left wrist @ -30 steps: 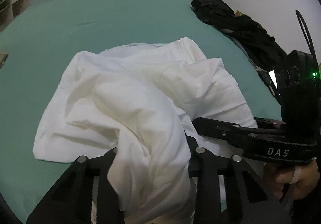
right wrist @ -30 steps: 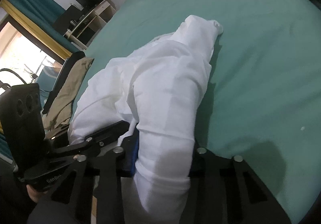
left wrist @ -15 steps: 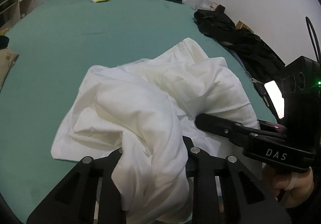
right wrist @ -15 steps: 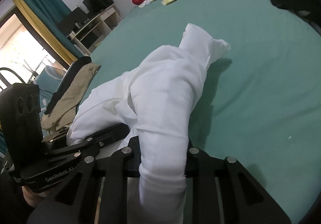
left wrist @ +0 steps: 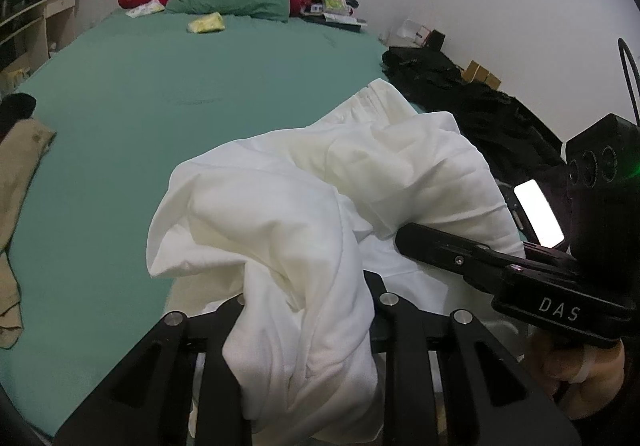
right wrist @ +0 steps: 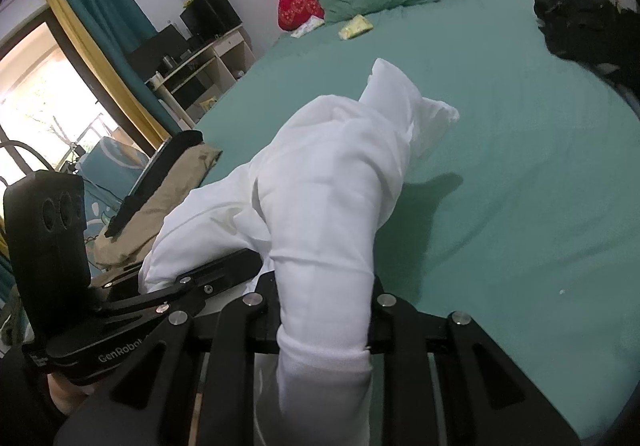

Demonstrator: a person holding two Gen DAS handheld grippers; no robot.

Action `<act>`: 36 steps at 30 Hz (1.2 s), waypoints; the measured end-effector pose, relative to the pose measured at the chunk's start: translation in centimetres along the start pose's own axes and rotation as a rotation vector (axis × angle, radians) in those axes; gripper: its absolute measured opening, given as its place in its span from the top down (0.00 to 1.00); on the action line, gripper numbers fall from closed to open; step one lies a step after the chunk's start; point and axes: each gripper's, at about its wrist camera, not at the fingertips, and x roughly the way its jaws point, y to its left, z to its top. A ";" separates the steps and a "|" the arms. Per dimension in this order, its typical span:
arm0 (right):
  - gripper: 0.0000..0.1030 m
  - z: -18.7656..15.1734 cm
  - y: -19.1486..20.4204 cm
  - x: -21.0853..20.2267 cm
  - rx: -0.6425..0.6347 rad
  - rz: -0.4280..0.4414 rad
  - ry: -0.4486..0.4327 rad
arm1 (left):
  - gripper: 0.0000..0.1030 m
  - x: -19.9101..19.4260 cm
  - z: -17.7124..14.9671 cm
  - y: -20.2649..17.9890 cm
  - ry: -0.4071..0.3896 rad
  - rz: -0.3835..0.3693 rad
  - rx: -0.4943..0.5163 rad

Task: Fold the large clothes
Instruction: 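Lift the gathered jacket with both grippers and carry it toward the beige garment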

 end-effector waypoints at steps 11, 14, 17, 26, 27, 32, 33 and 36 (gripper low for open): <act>0.79 2.0 3.7 -0.5 -0.063 0.009 -0.053 | 0.75 -3.7 1.2 2.0 -0.087 -0.008 0.007; 0.79 2.8 5.0 0.0 -0.087 0.015 -0.061 | 0.75 -4.1 2.1 3.0 -0.109 -0.002 0.006; 0.79 3.8 6.8 0.8 -0.116 0.022 -0.069 | 0.75 -4.8 2.9 4.3 -0.129 0.009 0.006; 0.79 6.4 11.3 4.8 -0.175 0.059 -0.081 | 0.75 -6.7 5.0 10.0 -0.172 0.053 -0.010; 0.79 6.7 11.8 5.3 -0.183 0.065 -0.084 | 0.75 -6.8 5.3 10.6 -0.175 0.056 -0.013; 0.79 8.3 13.6 7.7 -0.202 0.097 -0.102 | 0.75 -7.7 7.5 14.0 -0.203 0.087 -0.006; 0.79 8.5 14.0 8.1 -0.205 0.104 -0.106 | 0.75 -7.8 7.9 14.6 -0.209 0.094 -0.005; 0.79 9.4 15.2 9.4 -0.219 0.124 -0.118 | 0.75 -8.1 9.1 16.4 -0.224 0.116 -0.003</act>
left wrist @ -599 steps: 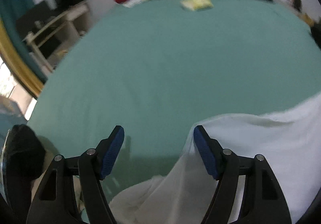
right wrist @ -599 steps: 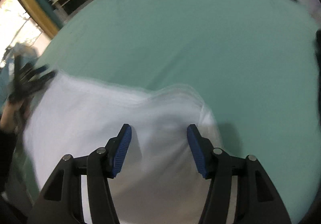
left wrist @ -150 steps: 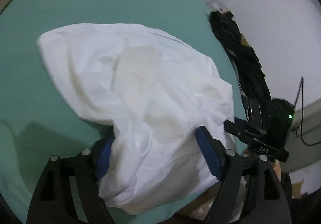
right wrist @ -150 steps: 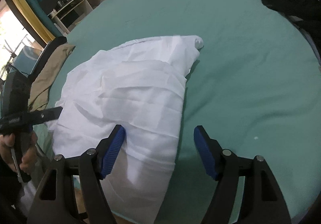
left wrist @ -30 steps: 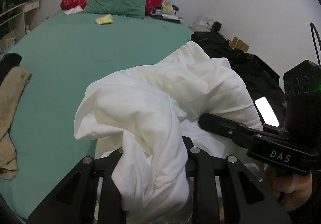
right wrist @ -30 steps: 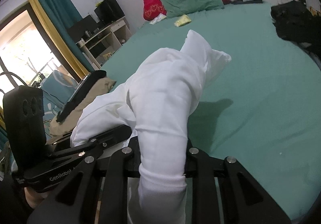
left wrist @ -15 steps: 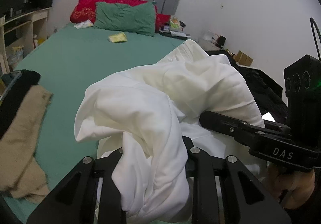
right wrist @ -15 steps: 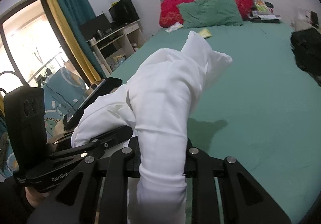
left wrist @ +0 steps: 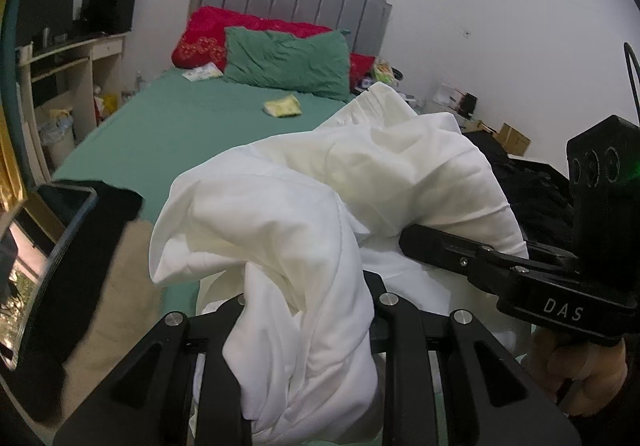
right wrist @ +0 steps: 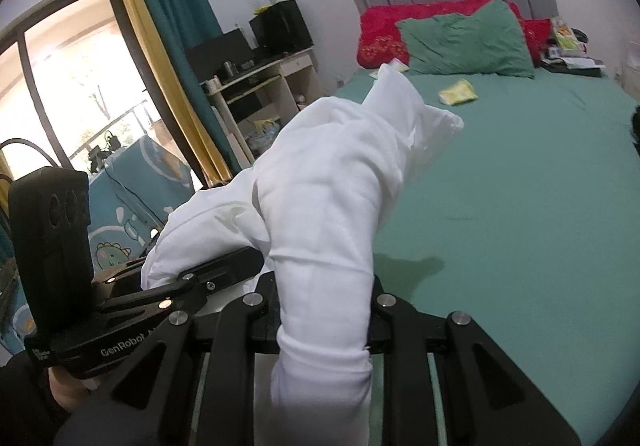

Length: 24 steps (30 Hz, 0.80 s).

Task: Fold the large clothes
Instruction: 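Lift the gathered jacket with both grippers and carry it toward the beige garment, then lower the jacket bundle onto the bed edge and open both grippers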

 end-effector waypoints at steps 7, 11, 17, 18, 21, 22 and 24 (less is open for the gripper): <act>0.79 1.7 0.8 4.5 -0.007 0.046 -0.011 | 0.75 1.6 1.7 3.9 -0.002 0.056 0.005; 0.79 1.7 0.5 7.0 0.008 0.072 -0.008 | 0.75 3.2 2.1 5.9 0.021 0.072 -0.001; 0.79 -0.7 -1.4 11.7 0.094 0.113 0.055 | 0.74 7.3 0.5 9.4 0.142 0.079 -0.045; 0.79 -1.5 -2.0 12.5 0.117 0.119 0.076 | 0.73 8.1 0.0 10.0 0.179 0.079 -0.053; 0.79 -3.8 -3.9 14.9 0.193 0.130 0.152 | 0.70 10.6 -1.9 12.0 0.293 0.065 -0.132; 0.79 -4.6 -4.4 15.5 0.210 0.125 0.179 | 0.67 11.4 -2.5 12.6 0.335 0.068 -0.156; 0.75 -6.0 -5.7 16.2 0.254 0.112 0.215 | 0.63 12.4 -3.5 13.5 0.394 0.055 -0.203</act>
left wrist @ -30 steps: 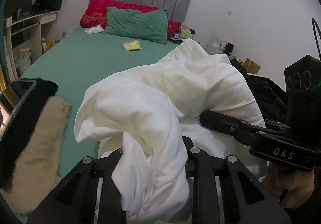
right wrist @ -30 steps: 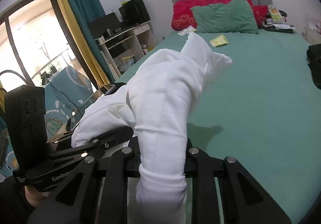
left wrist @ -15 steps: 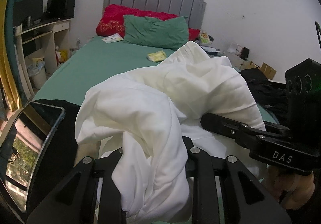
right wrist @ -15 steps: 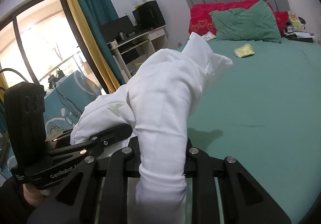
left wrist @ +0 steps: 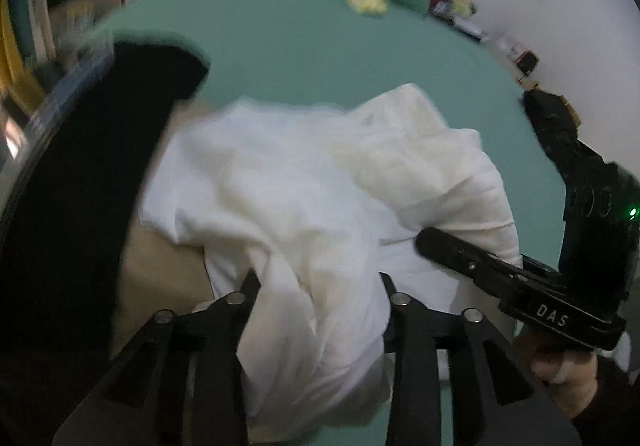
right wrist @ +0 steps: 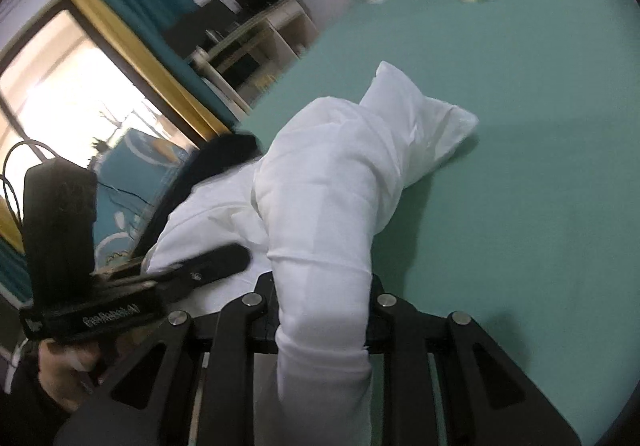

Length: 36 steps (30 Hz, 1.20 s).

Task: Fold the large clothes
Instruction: 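Lower the jacket bundle onto the bed edge and open both grippers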

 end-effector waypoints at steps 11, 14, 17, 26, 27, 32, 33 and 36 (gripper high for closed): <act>0.47 -0.1 -1.1 -1.7 0.027 -0.056 0.060 | 0.56 -2.3 -2.5 0.5 -0.021 0.044 -0.065; 0.42 0.3 -1.0 -2.8 0.007 -0.110 0.063 | 0.56 -3.9 -3.1 -0.9 -0.075 0.120 -0.035; 0.42 0.6 -0.5 -4.2 -0.028 -0.175 0.063 | 0.56 -5.6 -3.7 -2.3 -0.134 0.159 0.020; 0.42 0.6 -1.0 -5.6 -0.080 -0.264 0.099 | 0.56 -8.2 -2.2 -3.2 -0.287 0.168 0.059; 0.42 0.5 -1.0 -5.6 -0.082 -0.268 0.101 | 0.56 -7.3 -1.5 -3.1 -0.259 0.170 0.063; 0.37 0.4 -0.9 -4.5 -0.072 -0.275 0.115 | 0.56 -3.2 -1.5 -0.2 -0.073 0.258 -0.010; 0.35 0.4 -0.9 -4.4 -0.073 -0.273 0.118 | 0.56 -3.0 -1.9 0.3 -0.059 0.249 -0.025; 0.29 0.3 -0.9 -4.2 -0.090 -0.286 0.142 | 0.56 -3.5 -2.7 0.6 -0.061 0.250 -0.023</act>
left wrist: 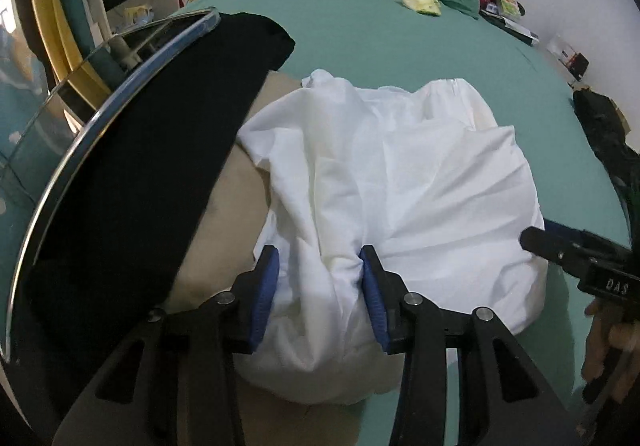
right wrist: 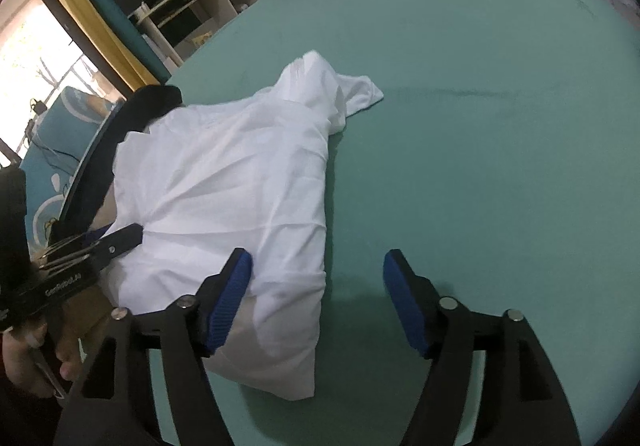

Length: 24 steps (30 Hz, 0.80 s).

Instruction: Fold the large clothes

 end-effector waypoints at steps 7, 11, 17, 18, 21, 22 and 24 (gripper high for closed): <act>0.22 -0.5 -0.2 -0.3 -0.027 -0.020 0.023 | 0.56 -1.7 -0.7 -0.4 -0.031 0.035 0.006; 0.21 -1.1 -0.2 -1.0 -0.039 -0.023 0.046 | 0.56 -2.8 -2.0 -0.4 -0.048 0.066 0.008; 0.21 -3.0 -0.4 -3.4 -0.064 -0.057 0.075 | 0.56 -6.2 -3.3 -1.3 -0.126 0.141 0.004; 0.21 -3.4 -0.5 -3.8 -0.067 -0.060 0.077 | 0.56 -6.9 -3.6 -1.4 -0.136 0.139 -0.008; 0.21 -4.5 -1.1 -5.4 -0.063 -0.069 0.076 | 0.56 -8.7 -4.5 -1.8 -0.156 0.124 -0.040; 0.21 -4.8 -1.2 -5.8 -0.061 -0.074 0.075 | 0.56 -9.2 -4.9 -2.0 -0.160 0.117 -0.046; 0.21 -5.6 -1.6 -6.7 -0.053 -0.080 0.073 | 0.56 -10.1 -5.8 -2.6 -0.160 0.103 -0.051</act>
